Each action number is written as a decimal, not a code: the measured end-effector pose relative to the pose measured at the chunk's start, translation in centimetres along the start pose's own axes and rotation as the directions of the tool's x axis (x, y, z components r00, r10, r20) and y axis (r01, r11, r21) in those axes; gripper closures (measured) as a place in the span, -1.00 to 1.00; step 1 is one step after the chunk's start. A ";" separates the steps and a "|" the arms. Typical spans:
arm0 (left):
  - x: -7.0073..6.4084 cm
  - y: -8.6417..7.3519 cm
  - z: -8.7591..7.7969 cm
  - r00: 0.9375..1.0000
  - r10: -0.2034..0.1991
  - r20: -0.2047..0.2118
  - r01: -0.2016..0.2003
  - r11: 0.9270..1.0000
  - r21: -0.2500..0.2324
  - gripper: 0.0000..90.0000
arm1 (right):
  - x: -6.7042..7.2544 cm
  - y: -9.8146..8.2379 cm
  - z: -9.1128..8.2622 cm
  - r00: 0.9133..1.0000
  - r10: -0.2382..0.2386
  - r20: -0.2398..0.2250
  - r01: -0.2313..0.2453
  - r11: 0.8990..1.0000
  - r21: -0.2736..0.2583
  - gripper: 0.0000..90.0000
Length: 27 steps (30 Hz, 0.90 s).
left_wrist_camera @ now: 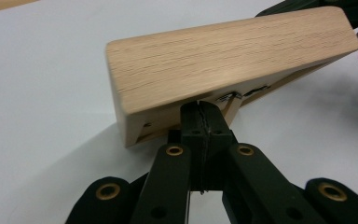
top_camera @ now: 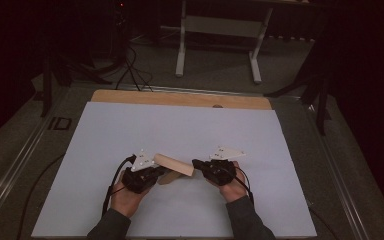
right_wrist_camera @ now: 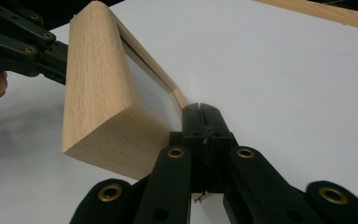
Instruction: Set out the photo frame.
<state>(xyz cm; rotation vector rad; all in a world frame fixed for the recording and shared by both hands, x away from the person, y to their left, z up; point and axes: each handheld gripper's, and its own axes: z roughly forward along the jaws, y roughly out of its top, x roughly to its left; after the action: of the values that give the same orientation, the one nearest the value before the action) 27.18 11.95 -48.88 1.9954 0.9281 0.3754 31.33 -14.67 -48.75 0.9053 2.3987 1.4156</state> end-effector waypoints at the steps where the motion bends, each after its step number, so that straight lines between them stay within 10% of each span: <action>1: 0.0 0.0 0.0 1.000 0.003 0.002 -0.003 1.000 0.001 0.99 | 0.1 0.0 0.0 1.000 -0.002 0.000 0.002 1.000 0.000 1.00; 27: -0.9 0.3 0.3 0.999 0.019 0.027 -0.019 1.000 0.011 0.99 | 1.3 0.1 0.3 0.998 -0.045 -0.035 0.046 0.999 0.016 1.00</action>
<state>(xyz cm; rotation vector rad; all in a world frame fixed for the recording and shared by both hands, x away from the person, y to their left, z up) 26.90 11.05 -48.77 2.0159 0.8968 0.3544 30.48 -13.69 -48.66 0.8313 2.4434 1.4084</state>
